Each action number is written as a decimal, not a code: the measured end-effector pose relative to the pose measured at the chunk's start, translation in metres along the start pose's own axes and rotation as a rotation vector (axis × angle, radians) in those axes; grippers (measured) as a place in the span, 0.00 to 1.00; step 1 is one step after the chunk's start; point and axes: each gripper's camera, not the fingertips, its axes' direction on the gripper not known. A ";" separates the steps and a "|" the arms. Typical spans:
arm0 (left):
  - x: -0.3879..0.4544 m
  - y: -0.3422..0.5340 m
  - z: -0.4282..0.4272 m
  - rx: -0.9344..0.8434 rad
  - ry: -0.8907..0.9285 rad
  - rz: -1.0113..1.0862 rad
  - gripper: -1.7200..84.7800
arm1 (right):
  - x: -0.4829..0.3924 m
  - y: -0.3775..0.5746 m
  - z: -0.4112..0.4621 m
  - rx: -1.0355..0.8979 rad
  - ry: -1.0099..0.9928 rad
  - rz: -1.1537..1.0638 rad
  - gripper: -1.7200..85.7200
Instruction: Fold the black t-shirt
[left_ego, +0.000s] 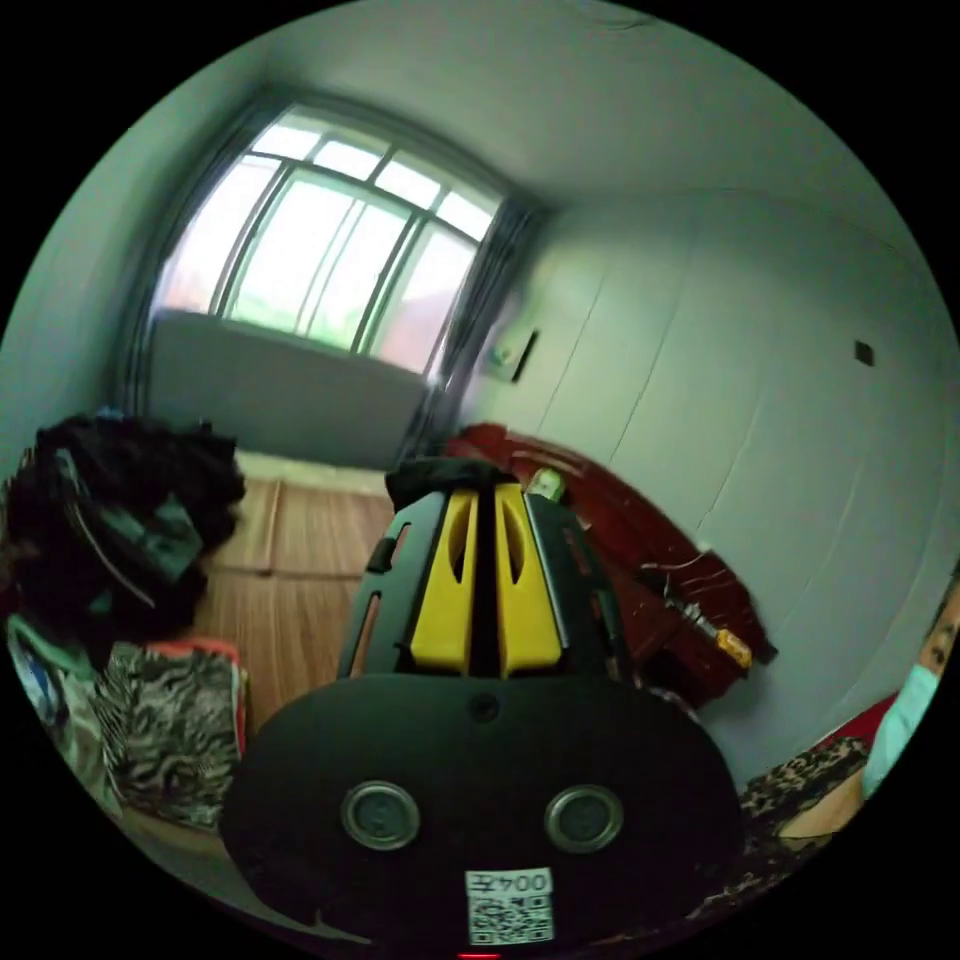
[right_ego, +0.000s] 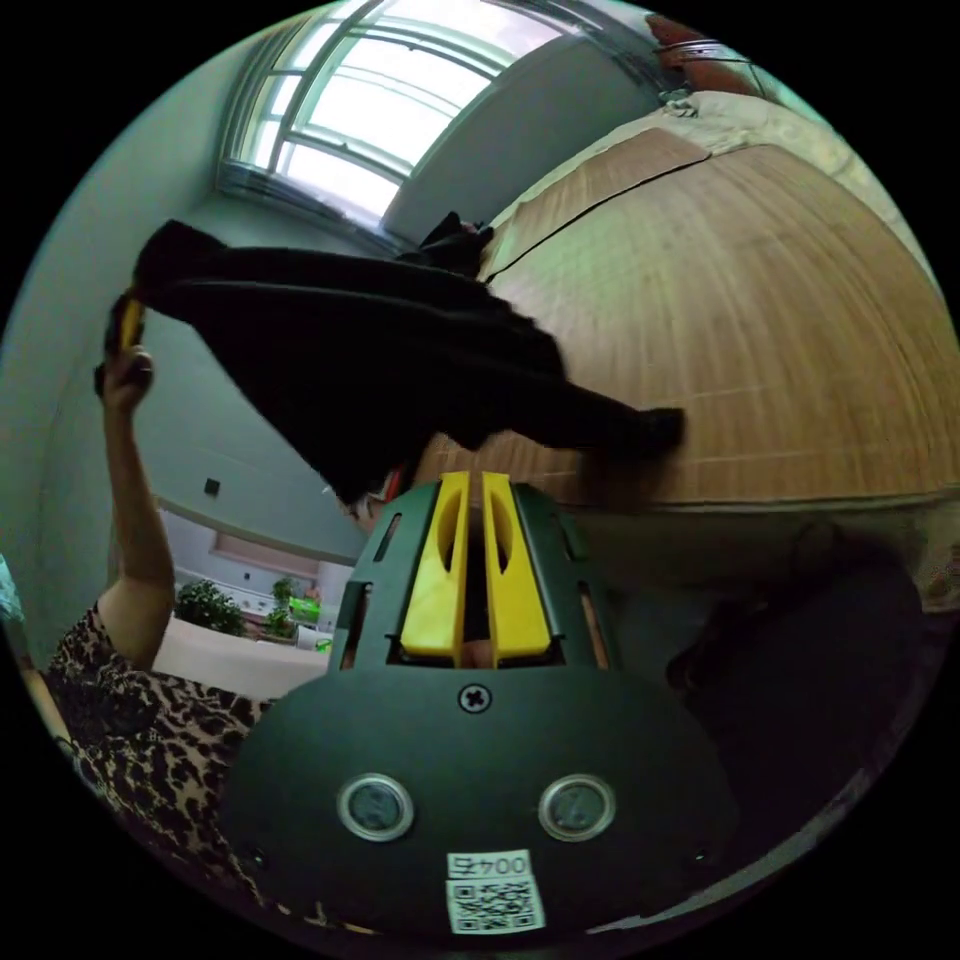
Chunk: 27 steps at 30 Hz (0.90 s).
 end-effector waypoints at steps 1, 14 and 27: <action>-0.008 0.015 0.022 -0.044 -0.042 -0.017 0.07 | 0.007 0.010 -0.015 0.011 0.003 0.014 0.05; -0.126 0.297 0.227 -0.541 -0.185 -0.400 0.13 | 0.017 0.060 -0.073 0.038 0.159 0.042 0.11; -0.005 0.511 0.242 -0.564 -0.134 0.030 0.14 | -0.041 0.044 0.025 -0.129 0.915 -0.439 0.18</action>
